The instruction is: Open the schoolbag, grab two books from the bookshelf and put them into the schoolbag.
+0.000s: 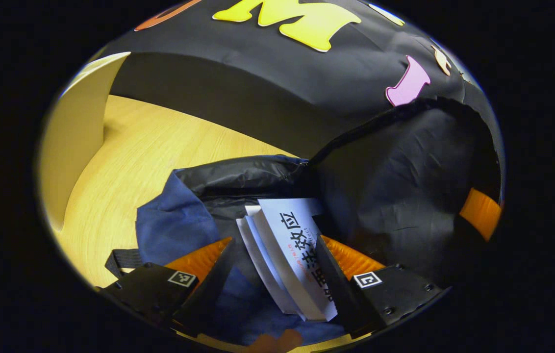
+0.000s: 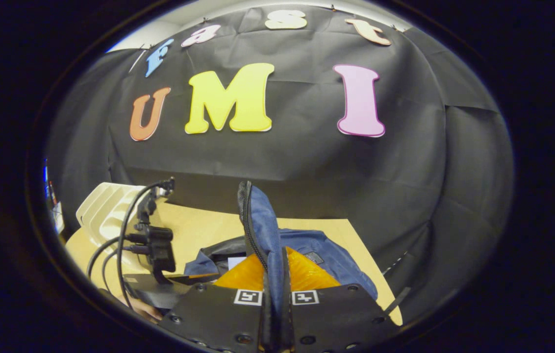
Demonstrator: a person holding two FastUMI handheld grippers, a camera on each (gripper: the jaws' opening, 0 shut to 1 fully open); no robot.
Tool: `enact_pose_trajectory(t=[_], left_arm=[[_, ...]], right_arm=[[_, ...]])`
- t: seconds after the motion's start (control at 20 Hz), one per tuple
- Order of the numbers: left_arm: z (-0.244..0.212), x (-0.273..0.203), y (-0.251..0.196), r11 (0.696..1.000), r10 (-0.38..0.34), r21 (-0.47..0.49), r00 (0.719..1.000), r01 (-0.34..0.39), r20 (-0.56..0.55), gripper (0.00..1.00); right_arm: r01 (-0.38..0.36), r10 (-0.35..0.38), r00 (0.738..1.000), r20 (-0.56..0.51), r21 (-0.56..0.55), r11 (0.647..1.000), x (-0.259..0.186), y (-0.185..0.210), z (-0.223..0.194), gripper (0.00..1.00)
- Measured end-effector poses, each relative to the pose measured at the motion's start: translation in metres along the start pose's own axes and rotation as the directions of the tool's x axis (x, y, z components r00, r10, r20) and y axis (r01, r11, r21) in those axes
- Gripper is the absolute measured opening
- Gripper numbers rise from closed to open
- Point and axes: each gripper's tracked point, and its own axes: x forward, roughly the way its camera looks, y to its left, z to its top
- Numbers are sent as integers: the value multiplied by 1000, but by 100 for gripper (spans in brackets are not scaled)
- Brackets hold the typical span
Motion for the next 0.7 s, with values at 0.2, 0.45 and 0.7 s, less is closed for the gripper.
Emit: enact_pose_trajectory(t=[0.2, 0.45, 0.7], left_arm=[[7, -25, 19, 999, 32, 26, 999, -32, 23, 100], [17, -66, 49, 991, 86, 93, 993, -94, 83, 100], [29, -117, 69, 976, 119, 162, 978, -146, 169, 100]], right_arm=[[29, -29, 1000, -10, -9, 1000, 3, 0, -6, 8], [50, -50, 998, -28, 5, 999, -1, 4, -17, 10], [93, -93, 994, -60, -12, 996, -9, 2, -40, 29]])
